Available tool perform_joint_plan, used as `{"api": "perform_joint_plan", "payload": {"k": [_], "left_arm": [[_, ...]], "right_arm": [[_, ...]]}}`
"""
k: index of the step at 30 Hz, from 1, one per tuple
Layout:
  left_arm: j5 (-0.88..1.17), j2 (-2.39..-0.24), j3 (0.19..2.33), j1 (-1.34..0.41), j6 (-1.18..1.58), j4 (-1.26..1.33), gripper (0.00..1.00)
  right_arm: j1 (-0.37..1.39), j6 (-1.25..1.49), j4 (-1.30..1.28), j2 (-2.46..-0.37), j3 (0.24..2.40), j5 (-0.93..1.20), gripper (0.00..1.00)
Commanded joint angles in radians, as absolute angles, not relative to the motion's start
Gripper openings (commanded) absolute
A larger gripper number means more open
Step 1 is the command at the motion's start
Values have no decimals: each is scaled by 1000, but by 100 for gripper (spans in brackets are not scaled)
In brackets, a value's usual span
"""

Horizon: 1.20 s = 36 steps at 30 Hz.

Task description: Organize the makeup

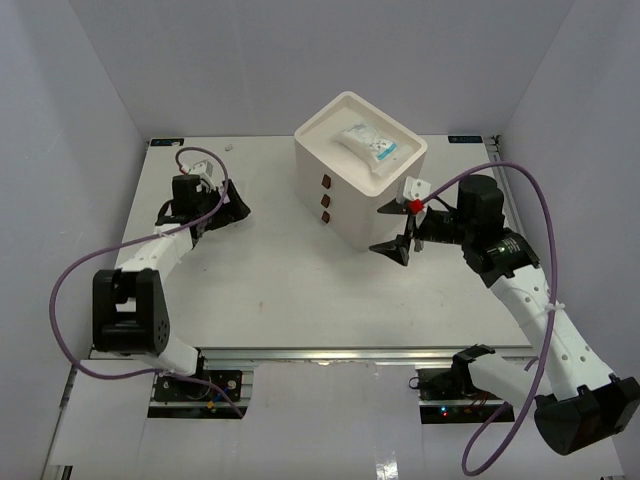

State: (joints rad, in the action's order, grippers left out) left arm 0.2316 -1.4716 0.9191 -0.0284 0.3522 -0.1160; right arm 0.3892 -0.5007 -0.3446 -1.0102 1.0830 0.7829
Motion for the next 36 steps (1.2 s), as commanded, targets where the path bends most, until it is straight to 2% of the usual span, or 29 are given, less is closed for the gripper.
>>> {"api": "perform_joint_plan", "payload": {"k": [1,7,13,18,27,31,36], "left_arm": [[142,-1639,1103,-21,372,-172,98],[20,-1822,1279,-20,367,-229,94],[-30,-1961,1399,-21,333,-299,77],[-46,-1999,1405,-20,319,-305,62],[49,-1903,1361,-20,321,-280,12],[136,-1743,1324,-21,382,-235,4],[298,-1527,1218,-52,470,-105,3]], "right_arm": [[295,-539,-315,-1004,926,997,88],[263,-552,-316,-996,902,1021,88],[250,-563,-314,-989,886,1016,88],[241,-563,-314,-982,880,1023,88],[209,-557,-313,-966,874,1028,88],[189,-554,-313,-962,871,1035,88],[178,-552,-310,-962,868,1035,88]]}}
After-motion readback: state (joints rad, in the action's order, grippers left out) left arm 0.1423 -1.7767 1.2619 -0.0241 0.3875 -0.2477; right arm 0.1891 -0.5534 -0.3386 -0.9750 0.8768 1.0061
